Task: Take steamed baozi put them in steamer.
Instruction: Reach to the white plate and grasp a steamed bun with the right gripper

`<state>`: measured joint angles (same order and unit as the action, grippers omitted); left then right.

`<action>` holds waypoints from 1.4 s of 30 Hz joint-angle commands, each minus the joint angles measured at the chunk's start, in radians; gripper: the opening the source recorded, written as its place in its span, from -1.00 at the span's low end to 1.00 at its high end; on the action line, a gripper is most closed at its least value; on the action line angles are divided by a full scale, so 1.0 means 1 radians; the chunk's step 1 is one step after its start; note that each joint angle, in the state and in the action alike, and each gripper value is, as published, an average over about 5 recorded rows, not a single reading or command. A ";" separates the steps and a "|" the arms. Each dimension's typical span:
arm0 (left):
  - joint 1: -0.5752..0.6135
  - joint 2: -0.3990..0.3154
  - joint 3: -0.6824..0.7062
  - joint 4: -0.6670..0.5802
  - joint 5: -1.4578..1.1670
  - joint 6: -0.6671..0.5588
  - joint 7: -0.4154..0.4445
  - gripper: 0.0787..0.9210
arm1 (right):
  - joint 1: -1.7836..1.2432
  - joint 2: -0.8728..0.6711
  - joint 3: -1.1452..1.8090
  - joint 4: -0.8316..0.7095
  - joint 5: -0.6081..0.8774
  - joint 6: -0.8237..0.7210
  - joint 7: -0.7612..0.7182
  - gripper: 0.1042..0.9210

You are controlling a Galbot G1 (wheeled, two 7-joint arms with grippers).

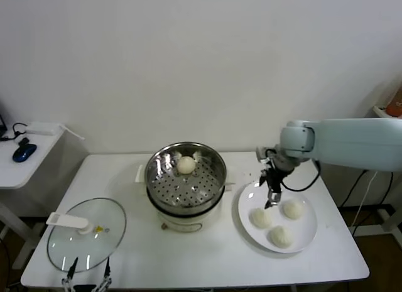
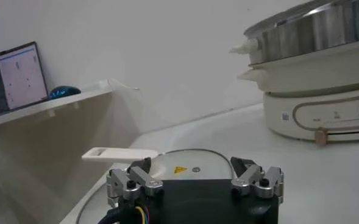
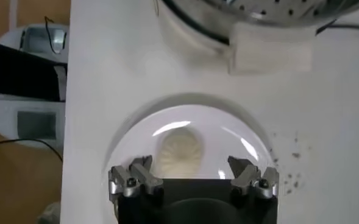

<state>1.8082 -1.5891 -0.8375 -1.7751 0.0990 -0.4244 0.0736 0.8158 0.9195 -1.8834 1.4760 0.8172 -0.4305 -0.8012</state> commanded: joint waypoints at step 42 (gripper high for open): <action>-0.002 -0.007 -0.011 0.019 0.013 -0.006 -0.003 0.77 | -0.364 0.006 0.209 -0.102 -0.241 -0.114 0.134 0.54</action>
<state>1.8055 -1.5958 -0.8478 -1.7547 0.1127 -0.4311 0.0705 0.4598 0.9249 -1.6871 1.3765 0.5827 -0.5438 -0.6751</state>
